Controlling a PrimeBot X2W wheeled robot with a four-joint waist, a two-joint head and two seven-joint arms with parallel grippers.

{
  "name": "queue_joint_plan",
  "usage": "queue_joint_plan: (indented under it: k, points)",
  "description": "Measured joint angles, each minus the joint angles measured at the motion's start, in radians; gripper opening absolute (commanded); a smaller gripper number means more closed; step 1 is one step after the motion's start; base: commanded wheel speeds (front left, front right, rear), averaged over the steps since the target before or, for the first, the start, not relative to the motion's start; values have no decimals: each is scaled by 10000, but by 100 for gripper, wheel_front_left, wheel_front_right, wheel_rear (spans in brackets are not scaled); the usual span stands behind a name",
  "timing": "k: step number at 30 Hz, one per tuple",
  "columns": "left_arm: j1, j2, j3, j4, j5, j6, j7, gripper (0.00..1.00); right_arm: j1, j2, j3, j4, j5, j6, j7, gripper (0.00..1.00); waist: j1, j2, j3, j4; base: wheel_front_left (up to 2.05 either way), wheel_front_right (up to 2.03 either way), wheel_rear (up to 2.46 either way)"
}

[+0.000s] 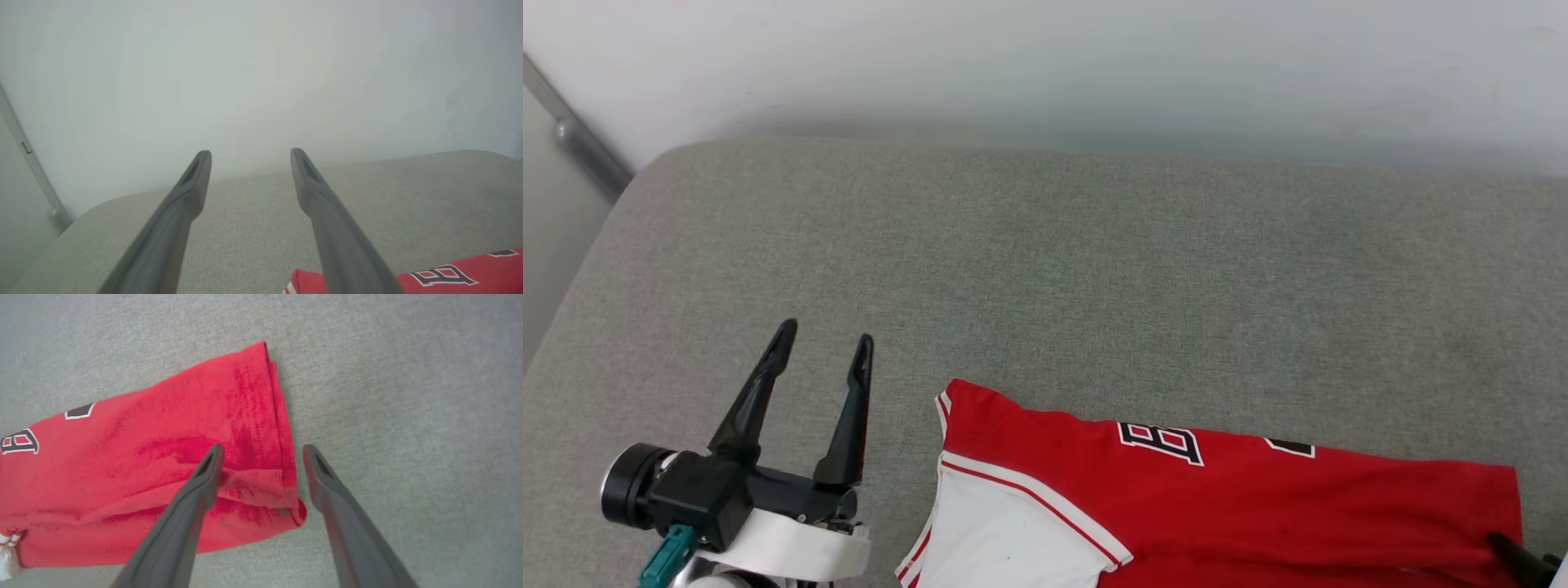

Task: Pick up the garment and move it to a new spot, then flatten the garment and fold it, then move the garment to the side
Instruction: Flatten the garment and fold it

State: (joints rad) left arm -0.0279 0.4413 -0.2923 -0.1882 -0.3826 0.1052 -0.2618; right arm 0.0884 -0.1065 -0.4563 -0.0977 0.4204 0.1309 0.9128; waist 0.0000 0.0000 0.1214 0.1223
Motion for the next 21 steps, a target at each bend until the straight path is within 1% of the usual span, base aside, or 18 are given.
queue_joint_plan:
  k: [3, 6, 9, 14, 18, 19, 20, 21]
  points:
    - [3, -424, 305, 44, 514, -472, -12, 100, -99, 165, -155, 575, -284, -2, -167, 100, 0, 0, 157, 65, 0, 0, 0]
    - [27, -777, 619, 173, 884, -836, -12, 100, -166, 255, -217, 1154, -533, 0, -405, 100, 0, 0, 290, 133, 0, 0, 0]
    - [93, -1089, 959, 244, 1149, -1187, -12, 100, -262, 278, -167, 1557, -477, -2, -598, 100, 0, 0, 383, 197, 0, 0, 0]
    - [295, -1496, 1446, 435, 1542, -1605, -12, 100, -267, 151, 169, 1868, -56, -29, -777, 100, 0, 0, 470, 264, 0, 0, 0]
    - [338, -1812, 1636, 568, 1797, -1860, -12, 100, -246, 59, 431, 2017, 127, -75, -945, 100, 0, 0, 462, 312, 0, 0, 0]
    - [350, -1873, 1674, 616, 1847, -1931, -12, 100, -229, -6, 554, 2029, 205, -77, -961, 84, -1, 0, 447, 319, 0, 0, 0]
    - [360, -1935, 1705, 654, 1887, -1967, -12, 100, -213, -63, 683, 2042, 299, -77, -1034, 37, 0, 0, 428, 324, 0, 0, 0]
    - [369, -1990, 1741, 686, 1931, -2023, -12, 100, -202, -65, 750, 2054, 376, -77, -1097, 0, 0, 0, 406, 323, 0, 0, 0]
